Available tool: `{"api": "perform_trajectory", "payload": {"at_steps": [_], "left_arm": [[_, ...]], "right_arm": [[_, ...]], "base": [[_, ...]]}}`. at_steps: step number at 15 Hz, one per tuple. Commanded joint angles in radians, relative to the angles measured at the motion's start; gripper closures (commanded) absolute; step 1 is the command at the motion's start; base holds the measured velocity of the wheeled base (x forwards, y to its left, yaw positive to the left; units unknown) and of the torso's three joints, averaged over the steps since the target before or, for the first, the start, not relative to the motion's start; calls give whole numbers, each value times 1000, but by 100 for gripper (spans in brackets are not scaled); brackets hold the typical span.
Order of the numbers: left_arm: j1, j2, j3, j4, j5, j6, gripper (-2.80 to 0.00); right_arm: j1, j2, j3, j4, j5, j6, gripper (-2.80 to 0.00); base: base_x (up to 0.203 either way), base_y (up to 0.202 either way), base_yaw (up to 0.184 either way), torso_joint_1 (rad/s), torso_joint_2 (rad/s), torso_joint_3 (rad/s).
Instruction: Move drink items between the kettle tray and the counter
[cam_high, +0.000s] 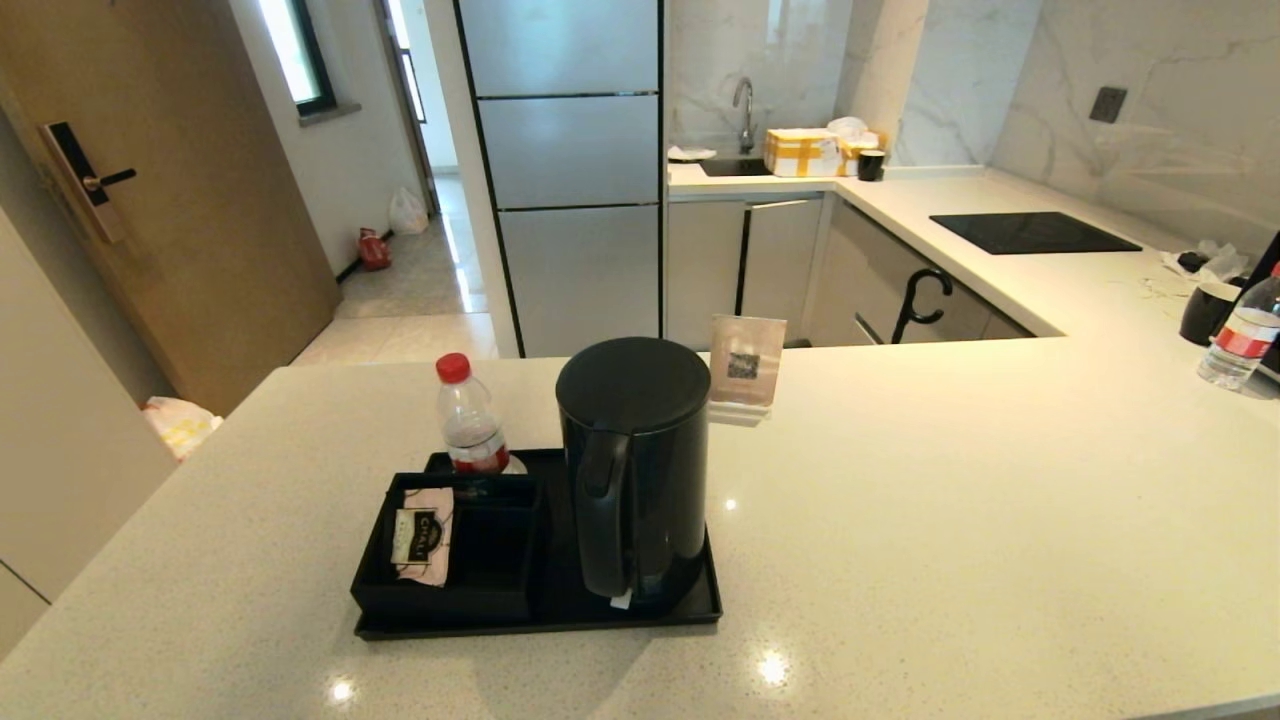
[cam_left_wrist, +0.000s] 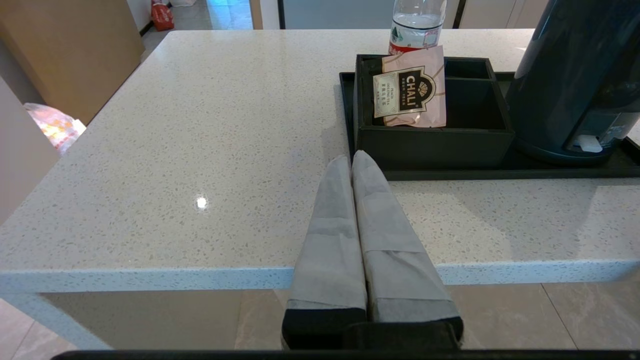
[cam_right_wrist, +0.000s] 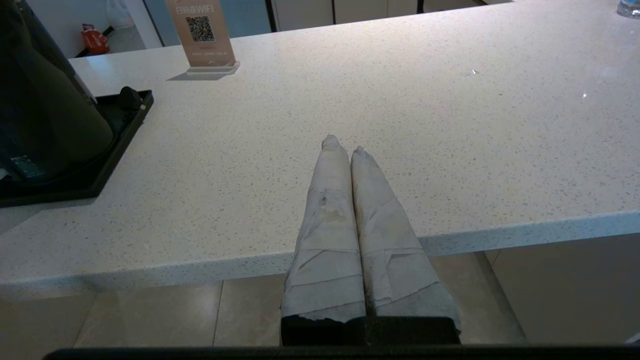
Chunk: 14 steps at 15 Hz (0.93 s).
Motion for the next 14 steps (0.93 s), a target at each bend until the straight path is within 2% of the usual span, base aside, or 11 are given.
{"api": "perform_trajectory", "payload": {"at_steps": [1, 14], "left_arm": [[0, 1, 0, 0, 0, 0, 0], [0, 1, 0, 0, 0, 0, 0]], "right_arm": [[2, 2, 0, 0, 0, 0, 0], [0, 2, 0, 0, 0, 0, 0]], "base": [[0, 0, 0, 0, 0, 0], [0, 0, 0, 0, 0, 0]]}}
